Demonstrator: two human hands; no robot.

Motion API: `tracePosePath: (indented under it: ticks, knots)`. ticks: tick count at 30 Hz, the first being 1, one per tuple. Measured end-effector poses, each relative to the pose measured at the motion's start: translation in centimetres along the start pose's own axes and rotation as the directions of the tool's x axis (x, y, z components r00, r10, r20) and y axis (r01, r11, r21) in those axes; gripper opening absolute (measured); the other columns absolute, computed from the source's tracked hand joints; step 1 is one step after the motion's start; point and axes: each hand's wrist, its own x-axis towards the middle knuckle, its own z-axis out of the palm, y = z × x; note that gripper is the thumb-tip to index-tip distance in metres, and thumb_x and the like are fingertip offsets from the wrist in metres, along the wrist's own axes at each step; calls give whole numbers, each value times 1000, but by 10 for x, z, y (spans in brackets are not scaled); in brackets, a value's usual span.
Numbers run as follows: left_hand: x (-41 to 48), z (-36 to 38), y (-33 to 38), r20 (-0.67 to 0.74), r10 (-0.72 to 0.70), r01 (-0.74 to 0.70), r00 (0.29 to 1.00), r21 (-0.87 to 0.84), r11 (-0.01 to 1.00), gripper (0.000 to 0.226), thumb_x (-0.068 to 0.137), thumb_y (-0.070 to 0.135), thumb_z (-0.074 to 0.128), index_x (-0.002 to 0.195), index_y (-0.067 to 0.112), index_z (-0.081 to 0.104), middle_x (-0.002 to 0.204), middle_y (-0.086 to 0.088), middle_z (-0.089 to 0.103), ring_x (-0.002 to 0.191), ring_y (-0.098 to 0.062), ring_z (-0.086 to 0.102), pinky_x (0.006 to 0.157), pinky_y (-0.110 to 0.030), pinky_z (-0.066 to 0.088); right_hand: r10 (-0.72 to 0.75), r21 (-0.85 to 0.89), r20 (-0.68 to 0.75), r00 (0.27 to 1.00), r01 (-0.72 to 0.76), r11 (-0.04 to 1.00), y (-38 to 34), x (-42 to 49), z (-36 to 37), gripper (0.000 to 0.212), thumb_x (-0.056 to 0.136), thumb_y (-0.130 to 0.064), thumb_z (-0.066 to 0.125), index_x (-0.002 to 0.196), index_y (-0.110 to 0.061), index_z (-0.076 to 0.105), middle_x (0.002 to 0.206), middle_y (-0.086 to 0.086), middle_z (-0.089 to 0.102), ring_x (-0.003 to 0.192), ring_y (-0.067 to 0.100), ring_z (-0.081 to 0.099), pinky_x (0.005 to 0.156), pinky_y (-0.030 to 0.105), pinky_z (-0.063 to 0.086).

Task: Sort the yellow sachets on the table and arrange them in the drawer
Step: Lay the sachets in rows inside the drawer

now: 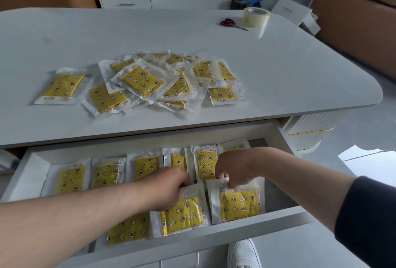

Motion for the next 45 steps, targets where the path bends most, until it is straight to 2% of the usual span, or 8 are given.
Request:
tracePosePath:
  ticks: [11,19,24,28,33,36,39,45]
  knots:
    - [4,3,0,-33,43,-44,999,-28,999,31,93,14,59,122,22,64,123,4,65,109,-14,61,94,-27,51,-22,6,-82,996,23,1000,3,5,6,40,93,-18,61,133,-18,56,134,1,54,122,21,50,104,32,40]
    - [7,5,-1,-40,85,-83,996,55,995,33,92,5,53,113,23,69,103,5,60,97,-16,55,86,-33,51,-9,72,-210,978,25,997,8,12,21,21,90,-19,66,110,-20,61,104,-5,57,91,14,52,78,23,44]
    - [7,9,-5,-47,63,-62,997,38,997,24,87,3,56,96,23,68,97,3,65,91,-17,61,83,-41,55,-11,-10,-129,992,9,1000,5,16,25,36,94,-26,60,130,-18,57,126,0,58,111,18,54,92,27,43]
    - [8,8,-11,-34,57,-56,998,11,998,23,89,10,59,106,23,66,108,3,66,97,-16,61,87,-40,55,-15,-31,-121,993,11,999,3,21,29,36,95,-24,58,131,-17,57,120,2,61,103,19,58,80,24,46]
    - [4,2,-11,-52,143,-139,988,67,988,39,91,21,60,129,28,54,116,12,50,110,-8,46,92,-22,40,-25,58,-210,977,38,998,11,18,24,22,90,-25,65,110,-19,58,96,-6,54,86,14,53,68,19,40]
    - [-3,-6,-9,5,248,-242,969,240,940,44,91,35,58,133,32,48,110,13,40,110,-6,38,91,-21,35,-40,82,-253,967,62,995,18,11,17,22,83,-28,73,100,-26,59,92,-11,52,86,12,57,75,23,50]
    - [-9,-8,-11,167,337,-376,927,431,820,60,87,46,60,142,33,38,124,5,39,119,-13,37,97,-28,37,-95,78,-166,981,110,991,16,2,19,26,80,-31,76,103,-27,62,91,-14,53,89,10,56,88,29,50]
    - [-8,-4,-12,254,427,-495,868,526,692,65,88,49,57,146,32,32,141,1,37,128,-17,32,108,-38,33,-136,92,-84,987,143,985,12,1,32,45,80,-31,77,122,-26,60,112,-6,63,97,13,54,83,24,40]
